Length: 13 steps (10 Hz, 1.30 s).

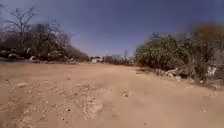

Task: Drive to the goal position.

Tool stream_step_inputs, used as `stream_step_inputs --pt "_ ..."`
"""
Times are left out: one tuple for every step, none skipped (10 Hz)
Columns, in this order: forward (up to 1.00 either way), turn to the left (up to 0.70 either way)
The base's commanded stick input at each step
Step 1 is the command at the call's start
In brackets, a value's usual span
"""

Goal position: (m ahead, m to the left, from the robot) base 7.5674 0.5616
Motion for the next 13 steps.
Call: stream_step_inputs --pt "0.85 0.00" --pt "0.85 0.00" --pt "0.85 0.00" --pt "0.85 0.00" --pt "0.85 0.00" --pt "0.85 0.00" --pt "0.85 0.00" --pt "0.85 0.00" --pt "0.85 0.00" --pt "0.85 0.00" --pt "0.85 0.00" --pt "0.85 0.00" --pt "0.85 0.00"
